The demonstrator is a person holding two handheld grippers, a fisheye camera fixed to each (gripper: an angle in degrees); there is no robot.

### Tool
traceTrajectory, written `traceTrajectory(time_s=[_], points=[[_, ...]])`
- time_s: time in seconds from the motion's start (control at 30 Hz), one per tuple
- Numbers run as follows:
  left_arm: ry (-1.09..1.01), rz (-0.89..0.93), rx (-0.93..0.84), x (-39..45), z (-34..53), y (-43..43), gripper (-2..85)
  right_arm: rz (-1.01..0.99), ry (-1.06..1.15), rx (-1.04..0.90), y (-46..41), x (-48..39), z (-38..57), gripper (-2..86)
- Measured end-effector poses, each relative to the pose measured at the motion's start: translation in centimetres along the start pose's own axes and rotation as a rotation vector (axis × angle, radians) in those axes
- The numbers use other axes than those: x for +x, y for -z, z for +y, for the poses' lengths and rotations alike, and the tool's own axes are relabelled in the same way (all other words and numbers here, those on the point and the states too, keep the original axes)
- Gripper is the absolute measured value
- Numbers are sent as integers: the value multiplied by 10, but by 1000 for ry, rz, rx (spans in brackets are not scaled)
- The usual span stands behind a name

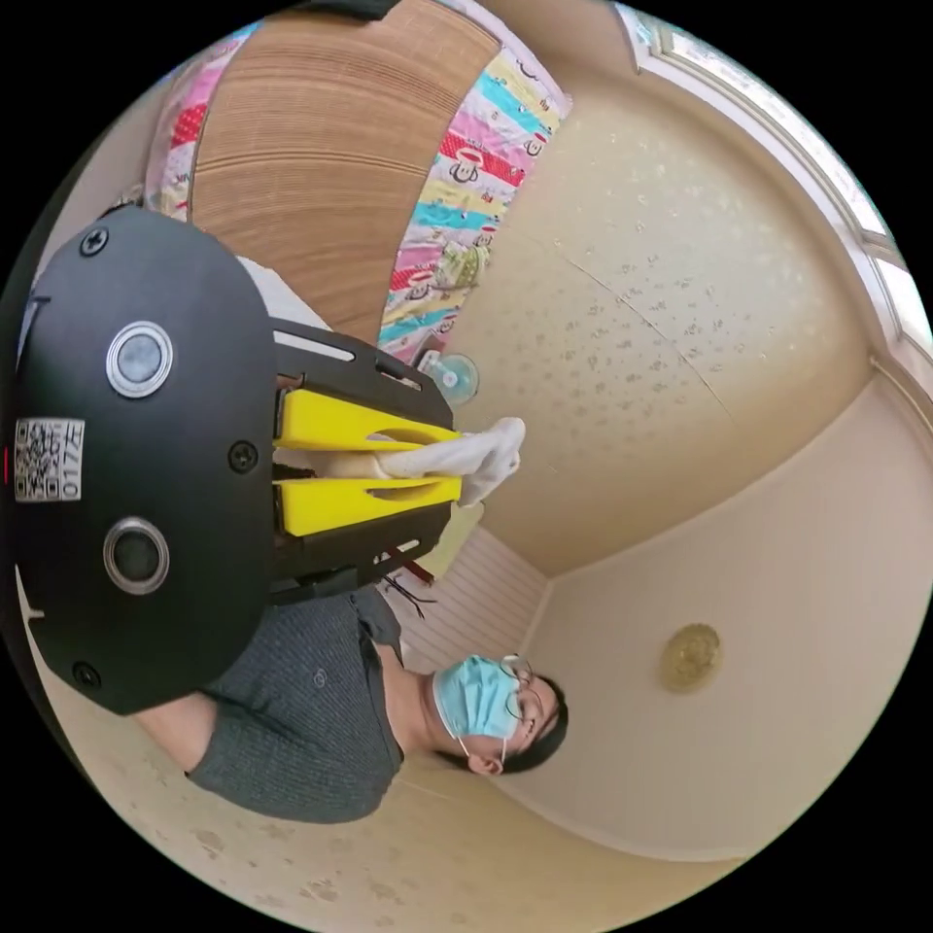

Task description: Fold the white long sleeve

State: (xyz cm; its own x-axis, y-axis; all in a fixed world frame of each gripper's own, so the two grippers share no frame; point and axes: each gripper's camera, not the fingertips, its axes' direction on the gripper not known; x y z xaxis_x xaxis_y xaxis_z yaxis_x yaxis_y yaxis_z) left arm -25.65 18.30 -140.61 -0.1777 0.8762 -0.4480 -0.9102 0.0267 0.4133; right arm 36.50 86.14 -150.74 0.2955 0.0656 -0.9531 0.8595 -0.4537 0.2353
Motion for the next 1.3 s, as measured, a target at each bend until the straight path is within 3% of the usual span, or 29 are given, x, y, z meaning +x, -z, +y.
traceTrajectory(time_s=[0.27, 0.4, 0.57, 0.67, 0.87, 1.0, 1.17, 1.2, 1.3], points=[[6, -58, -167, -98, -45, 7, 37, 408, 136, 182, -86, -131, -3, 11], [-94, -18, -194, -106, -66, 13, 38, 544, 177, 91, -124, -162, -8, 12], [-243, 143, -290, -102, -89, 1, 39, 447, -14, -65, -114, -152, 0, 17], [-293, 256, -326, -101, -102, -17, 38, 393, -109, -57, -96, -153, 17, 21], [-221, 352, -370, -103, -142, -71, 36, 480, -75, -55, -87, -166, 7, 28], [-191, 219, -492, -133, -174, -150, 36, 520, -68, -78, -117, -119, 2, 31], [20, -51, -623, -273, -193, -302, 49, 598, -2, -361, -224, 48, 34, 43], [32, -178, -622, -307, -185, -336, 66, 584, -42, -383, -235, 76, 42, 47], [169, -444, -653, -378, -133, -384, 78, 532, -503, -604, -281, 216, 102, 41]])
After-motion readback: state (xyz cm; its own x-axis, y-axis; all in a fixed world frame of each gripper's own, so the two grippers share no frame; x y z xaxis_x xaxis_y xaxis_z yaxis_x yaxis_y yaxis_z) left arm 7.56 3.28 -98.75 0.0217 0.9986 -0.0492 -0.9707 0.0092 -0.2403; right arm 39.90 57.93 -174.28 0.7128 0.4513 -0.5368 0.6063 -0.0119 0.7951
